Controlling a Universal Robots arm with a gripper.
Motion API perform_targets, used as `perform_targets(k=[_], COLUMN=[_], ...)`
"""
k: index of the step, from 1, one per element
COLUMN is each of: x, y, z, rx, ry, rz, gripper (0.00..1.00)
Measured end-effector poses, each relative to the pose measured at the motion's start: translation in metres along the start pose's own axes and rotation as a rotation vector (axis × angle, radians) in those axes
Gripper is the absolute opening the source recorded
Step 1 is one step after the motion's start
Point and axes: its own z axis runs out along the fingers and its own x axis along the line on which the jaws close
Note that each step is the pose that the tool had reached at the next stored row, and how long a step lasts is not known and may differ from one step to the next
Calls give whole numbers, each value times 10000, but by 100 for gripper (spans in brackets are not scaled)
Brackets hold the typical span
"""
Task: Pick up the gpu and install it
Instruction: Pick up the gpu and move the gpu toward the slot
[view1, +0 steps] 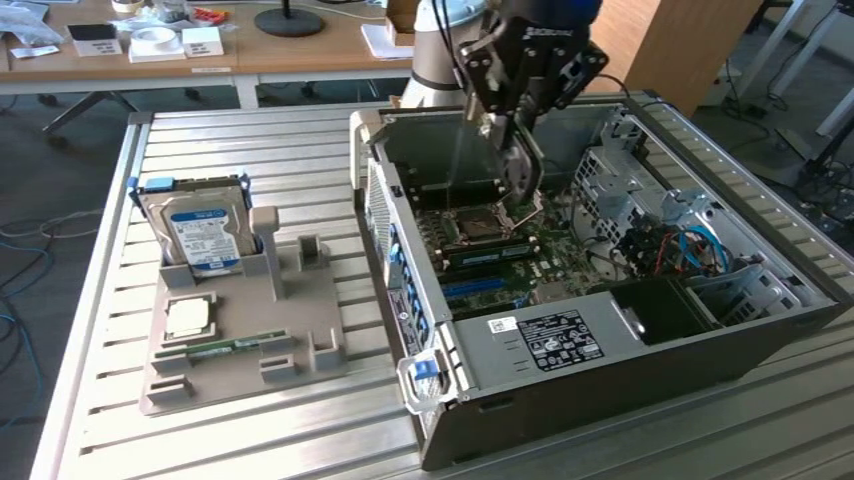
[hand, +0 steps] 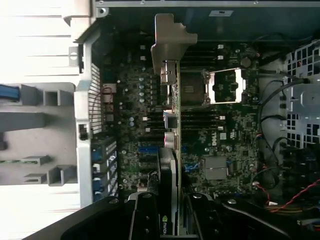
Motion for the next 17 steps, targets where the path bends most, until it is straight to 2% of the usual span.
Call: perform_targets(k=[17], x=[-770], y=[34], z=[18], rx=[0], ry=[10], rz=[1], gripper=[27])
